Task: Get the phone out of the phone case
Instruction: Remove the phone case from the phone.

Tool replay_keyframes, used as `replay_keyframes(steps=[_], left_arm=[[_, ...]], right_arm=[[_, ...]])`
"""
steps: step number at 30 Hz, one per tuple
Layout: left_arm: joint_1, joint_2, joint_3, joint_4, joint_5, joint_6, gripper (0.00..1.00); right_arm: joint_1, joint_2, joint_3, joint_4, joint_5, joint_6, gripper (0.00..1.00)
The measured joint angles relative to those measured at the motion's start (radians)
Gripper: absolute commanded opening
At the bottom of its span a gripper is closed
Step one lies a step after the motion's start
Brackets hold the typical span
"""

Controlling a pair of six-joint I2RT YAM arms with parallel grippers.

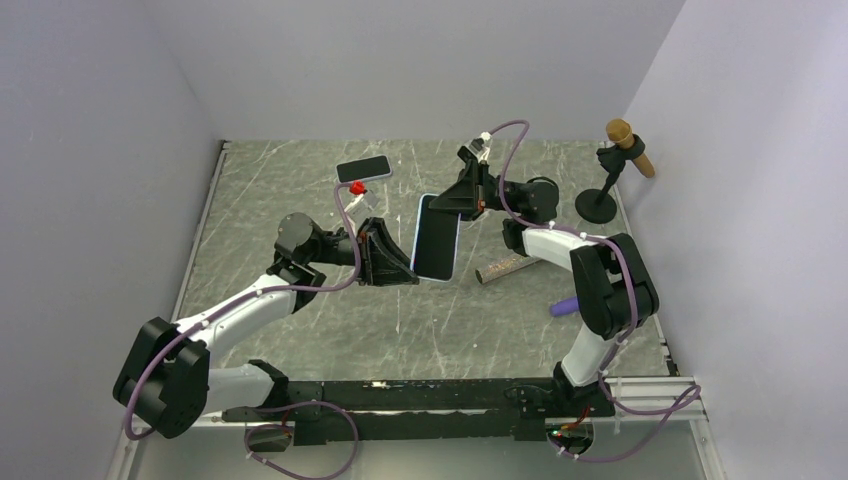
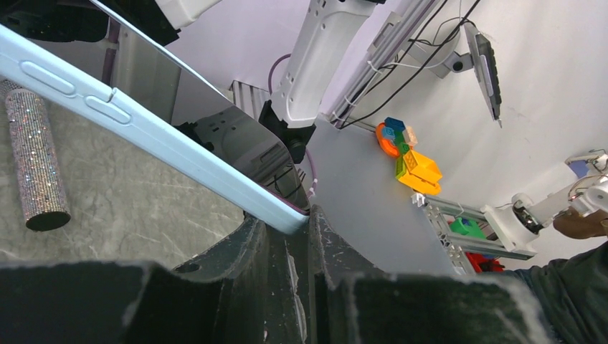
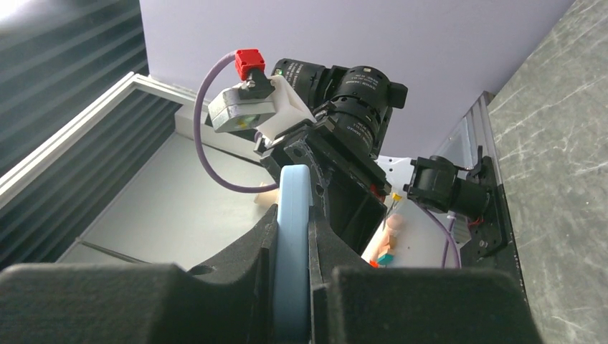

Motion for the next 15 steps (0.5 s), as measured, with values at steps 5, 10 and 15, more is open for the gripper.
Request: replay_keyframes(steps=[5, 10, 15], left_arm=[[-0.001, 0.000, 0.000, -0.010, -0.007, 0.023, 0.00], [-0.003, -0.001, 0.000, -0.032, -0.017, 0.050, 0.00], [-0.001, -0.002, 0.000, -0.048, -0.018, 0.077, 0.00]], right_arm=[[0.000, 0.005, 0.005, 0.000, 0.000, 0.008, 0.00], [-0.001, 0.005, 0.008, 0.000, 0.002, 0.007, 0.00], [-0.002, 0.005, 0.008, 0.000, 0.002, 0.003, 0.00]])
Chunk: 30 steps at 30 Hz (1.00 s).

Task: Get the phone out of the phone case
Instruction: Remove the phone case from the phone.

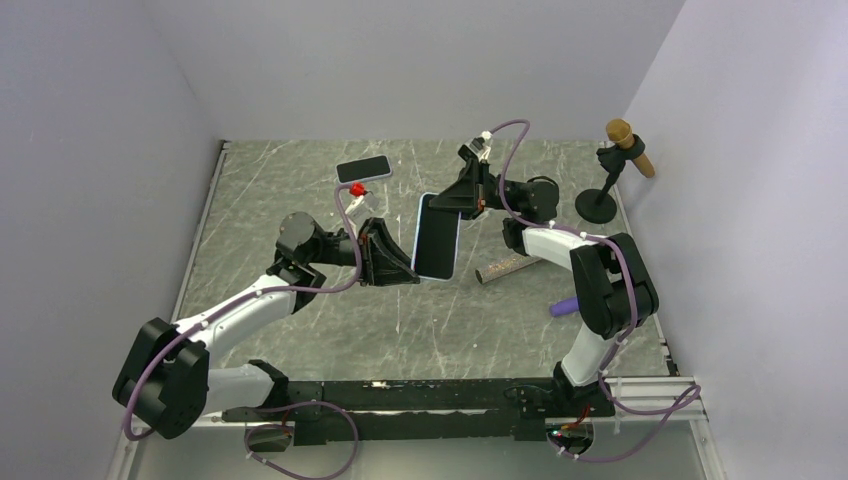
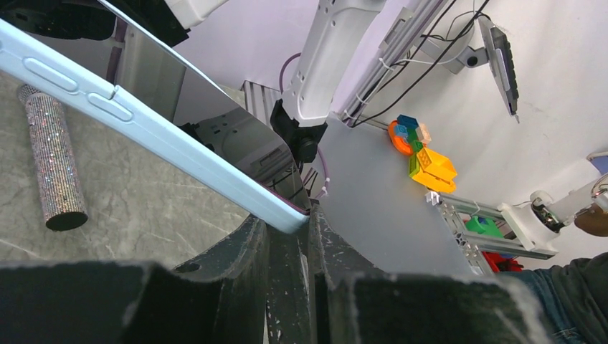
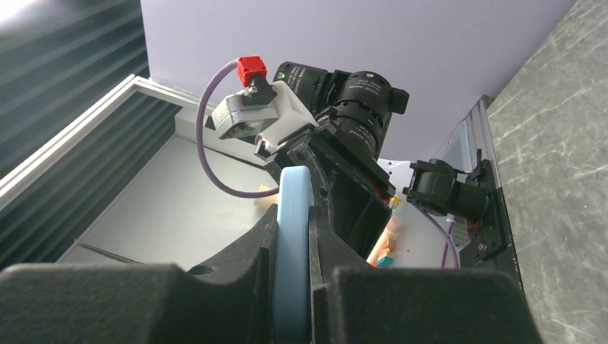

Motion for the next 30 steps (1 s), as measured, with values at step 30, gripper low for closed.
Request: replay_keyframes(steps=[30], left_arm=[[0.021, 0.116, 0.046, 0.141, 0.088, 0.045, 0.00]], right_arm=[[-0.018, 0.011, 0.025, 0.000, 0.018, -0.023, 0.00]])
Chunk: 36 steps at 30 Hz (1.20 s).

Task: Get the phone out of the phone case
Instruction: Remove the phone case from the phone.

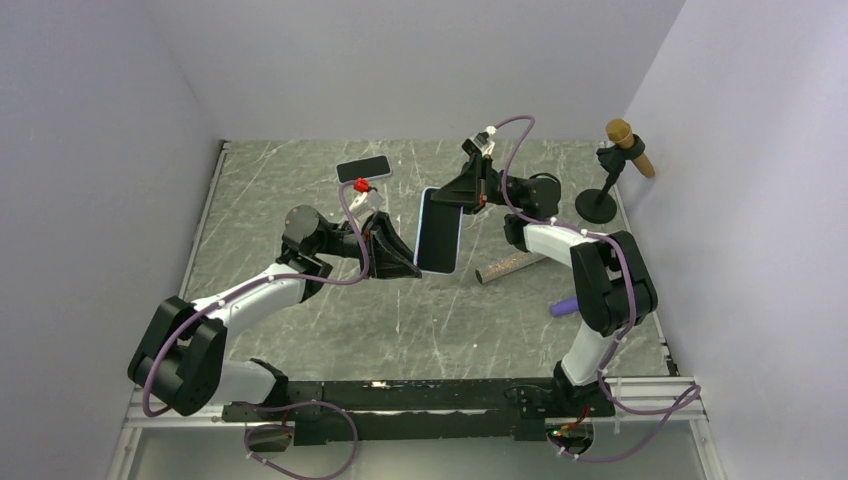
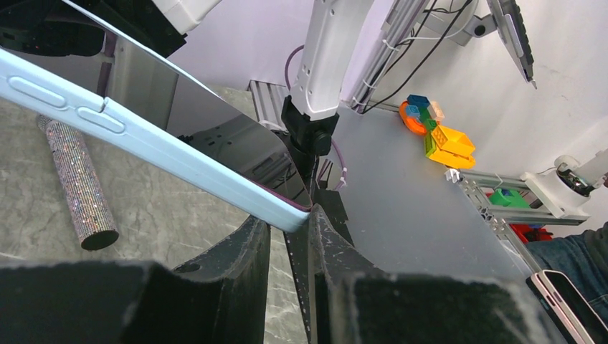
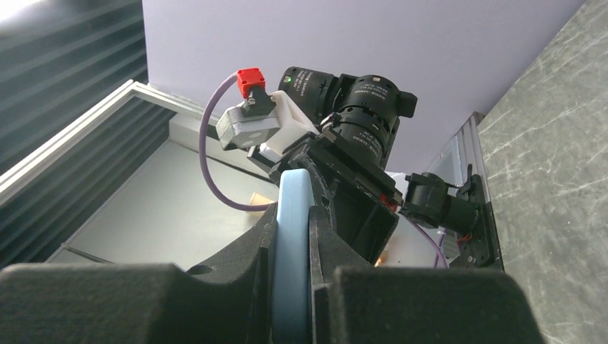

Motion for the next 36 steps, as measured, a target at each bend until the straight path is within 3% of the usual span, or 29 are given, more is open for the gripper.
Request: replay_keyframes(steps=[23, 36], left_arm=[[0.002, -0.011, -0.001, -0.029, -0.034, 0.048, 0.00], [0.018, 0.061, 0.020, -0.052, 0.027, 0.116, 0.00]], right_arm=[[0.000, 0.012, 0.003, -0.001, 0.028, 0.012, 0.00], [0.000, 0.013, 0.004, -0.002, 0.024, 0.005, 0.00]])
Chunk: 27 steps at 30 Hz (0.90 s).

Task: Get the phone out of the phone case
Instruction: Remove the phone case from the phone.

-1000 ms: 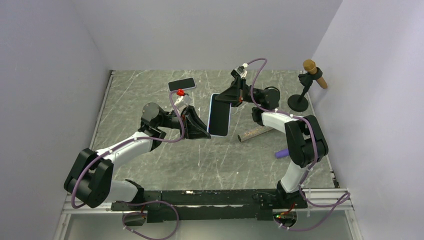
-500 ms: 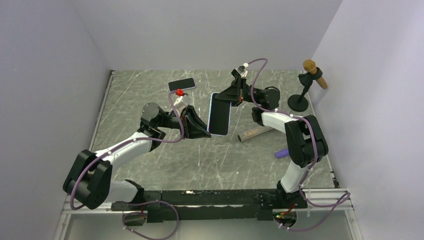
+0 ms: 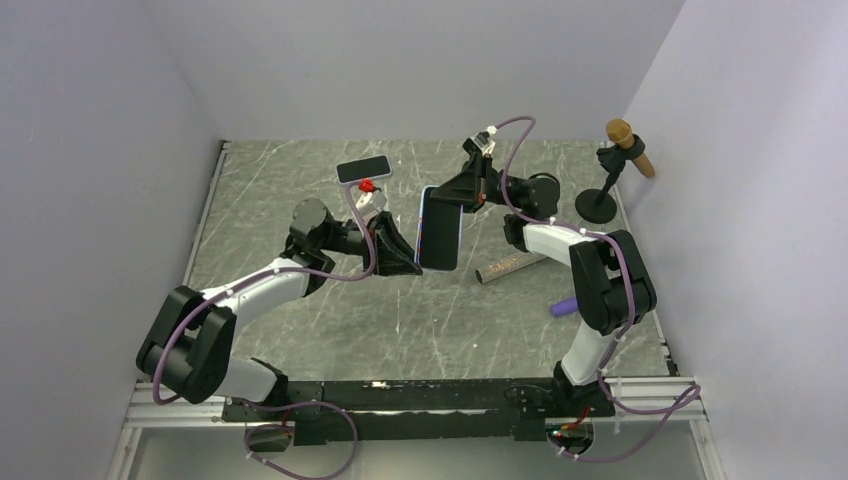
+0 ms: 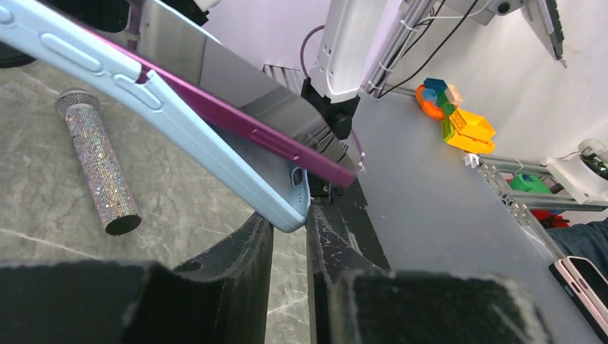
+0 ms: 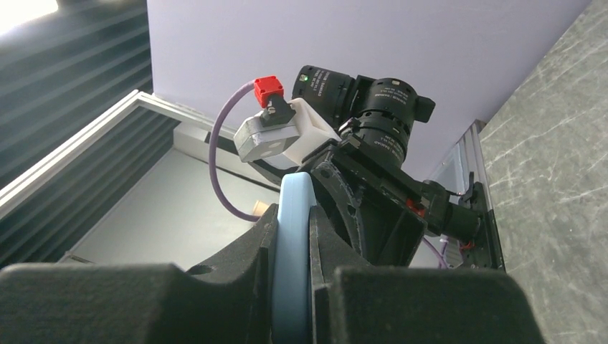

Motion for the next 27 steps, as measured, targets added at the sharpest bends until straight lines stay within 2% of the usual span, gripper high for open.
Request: replay_keyframes(steps=[8, 9, 11, 13, 16, 19, 22, 27], left_arm=[[0.011, -0.016, 0.010, -0.125, -0.035, 0.045, 0.00], [0.011, -0.029, 0.010, -0.158, -0.056, 0.044, 0.03], [0.011, -0.069, 0.010, -0.232, -0.097, 0.043, 0.18], [0.011, -0.128, 0.010, -0.328, -0.159, 0.041, 0.40], [0.013, -0.201, 0.011, -0.435, -0.245, 0.043, 0.67], [0.019, -0.270, 0.011, -0.534, -0.331, 0.041, 0.80], [0.031, -0.337, 0.011, -0.612, -0.385, 0.032, 0.83], [0.039, -0.407, 0.051, -0.778, -0.439, -0.003, 0.82]], right_arm=[[0.000, 0.000, 0.002, 0.000, 0.012, 0.001, 0.00], [0.000, 0.000, 0.002, 0.000, 0.017, 0.001, 0.00], [-0.001, 0.000, 0.002, 0.000, 0.027, 0.000, 0.00], [-0.001, -0.001, 0.003, -0.016, 0.042, -0.014, 0.00], [0.000, -0.010, 0.004, -0.075, 0.051, -0.064, 0.00], [0.010, -0.046, 0.004, -0.192, 0.053, -0.140, 0.00], [0.010, -0.097, 0.004, -0.297, 0.047, -0.217, 0.00], [-0.013, -0.171, 0.004, -0.433, 0.047, -0.348, 0.00]])
